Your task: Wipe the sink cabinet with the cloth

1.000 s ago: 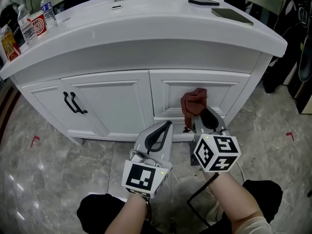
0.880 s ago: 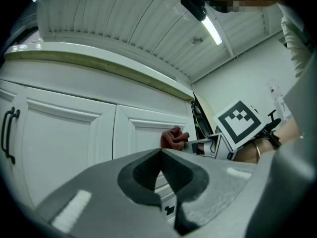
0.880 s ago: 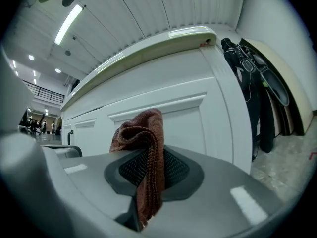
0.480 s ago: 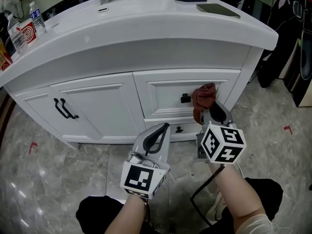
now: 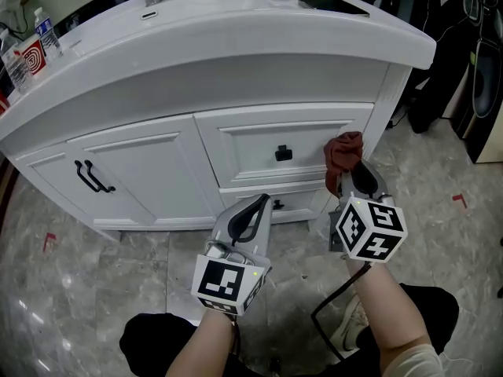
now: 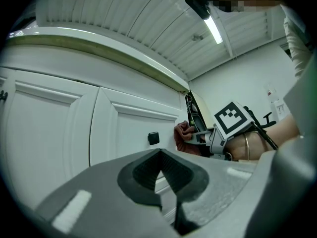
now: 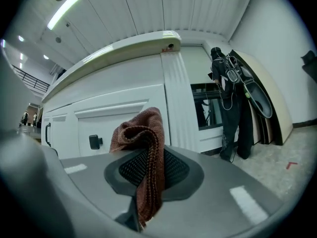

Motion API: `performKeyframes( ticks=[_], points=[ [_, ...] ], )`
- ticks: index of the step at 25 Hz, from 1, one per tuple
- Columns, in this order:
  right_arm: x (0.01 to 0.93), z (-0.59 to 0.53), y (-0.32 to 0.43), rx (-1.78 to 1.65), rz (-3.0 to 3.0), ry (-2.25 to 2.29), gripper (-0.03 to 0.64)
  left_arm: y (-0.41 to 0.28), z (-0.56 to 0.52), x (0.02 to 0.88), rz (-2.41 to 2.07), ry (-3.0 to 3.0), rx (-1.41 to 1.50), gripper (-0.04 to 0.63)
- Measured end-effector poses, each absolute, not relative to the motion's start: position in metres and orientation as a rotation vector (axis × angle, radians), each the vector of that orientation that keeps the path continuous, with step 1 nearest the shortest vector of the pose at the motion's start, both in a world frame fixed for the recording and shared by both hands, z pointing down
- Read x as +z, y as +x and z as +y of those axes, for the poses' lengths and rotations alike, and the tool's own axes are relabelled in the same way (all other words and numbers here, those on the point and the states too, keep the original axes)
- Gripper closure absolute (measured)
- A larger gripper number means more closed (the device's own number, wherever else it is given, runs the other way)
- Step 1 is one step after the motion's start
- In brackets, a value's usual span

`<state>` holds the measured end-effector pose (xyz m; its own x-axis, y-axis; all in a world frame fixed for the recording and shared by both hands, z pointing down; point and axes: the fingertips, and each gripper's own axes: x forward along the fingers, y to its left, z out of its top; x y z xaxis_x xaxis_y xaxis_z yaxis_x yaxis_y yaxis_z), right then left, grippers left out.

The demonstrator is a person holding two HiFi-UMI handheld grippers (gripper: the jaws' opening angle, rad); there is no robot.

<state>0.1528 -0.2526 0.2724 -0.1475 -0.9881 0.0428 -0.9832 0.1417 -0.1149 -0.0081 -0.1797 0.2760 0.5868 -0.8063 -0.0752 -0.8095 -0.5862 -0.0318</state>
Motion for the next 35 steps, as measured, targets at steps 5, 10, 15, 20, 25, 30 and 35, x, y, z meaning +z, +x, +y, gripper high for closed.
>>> performKeyframes(
  ticks=[5,10,15,20,25,30,35],
  points=[
    [0.285,-0.243,0.149,-0.268,2.355,-1.968,0.528,-0.01,-0.177,0.279,1.4,-2.75,0.072,0.595],
    [0.308,-0.233,0.081,-0.272,2.532,-1.818,0.526,-0.033,-0.176,0.287,1.48,-2.739,0.059,0.595],
    [0.328,-0.232,0.001,-0.311,2.666,-1.65,0.526,-0.065,-0.173,0.295,1.571,-2.696,0.04,0.595],
    [0.334,-0.239,-0.056,-0.316,2.729,-1.544,0.526,-0.093,-0.172,0.301,1.641,-2.671,0.033,0.595],
    [0.338,-0.248,-0.075,-0.329,2.734,-1.516,0.526,-0.111,-0.174,0.305,1.691,-2.658,0.056,0.595],
    [0.336,-0.251,-0.056,-0.321,2.709,-1.55,0.525,-0.107,-0.177,0.302,1.678,-2.67,0.068,0.595],
    [0.332,-0.255,-0.025,-0.319,2.673,-1.6,0.525,-0.088,-0.181,0.305,1.629,-2.704,0.07,0.595]
  ],
)
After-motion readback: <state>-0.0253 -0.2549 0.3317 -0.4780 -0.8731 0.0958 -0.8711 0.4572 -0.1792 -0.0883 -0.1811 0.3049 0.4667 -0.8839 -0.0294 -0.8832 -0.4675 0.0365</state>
